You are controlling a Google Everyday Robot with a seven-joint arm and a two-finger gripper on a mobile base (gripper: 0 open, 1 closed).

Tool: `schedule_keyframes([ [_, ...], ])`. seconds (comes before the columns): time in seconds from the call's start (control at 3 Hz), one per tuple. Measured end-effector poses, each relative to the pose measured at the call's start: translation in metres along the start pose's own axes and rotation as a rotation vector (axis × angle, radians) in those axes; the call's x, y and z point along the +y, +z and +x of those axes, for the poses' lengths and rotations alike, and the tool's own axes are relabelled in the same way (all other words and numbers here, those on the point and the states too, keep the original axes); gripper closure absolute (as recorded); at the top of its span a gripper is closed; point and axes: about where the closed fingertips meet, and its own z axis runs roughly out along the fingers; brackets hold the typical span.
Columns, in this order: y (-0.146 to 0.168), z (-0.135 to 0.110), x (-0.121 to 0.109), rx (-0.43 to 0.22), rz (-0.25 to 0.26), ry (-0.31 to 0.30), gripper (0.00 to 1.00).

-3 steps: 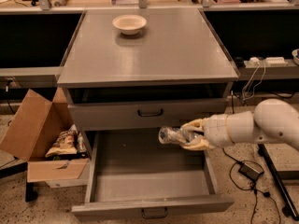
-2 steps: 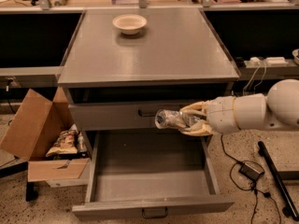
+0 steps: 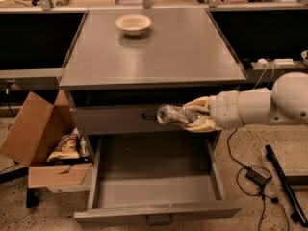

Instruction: Pick redbull can from middle drawer and place on counter

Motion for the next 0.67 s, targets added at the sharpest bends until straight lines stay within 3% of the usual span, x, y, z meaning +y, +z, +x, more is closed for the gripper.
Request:
schedule_keyframes([
  [0.33,-0.006,-0.017,-0.054,-0.032,0.042,0.05,1.0],
  [0.67,-0.026,-0.04,-0.113,-0.038,0.128,0.079,1.0],
])
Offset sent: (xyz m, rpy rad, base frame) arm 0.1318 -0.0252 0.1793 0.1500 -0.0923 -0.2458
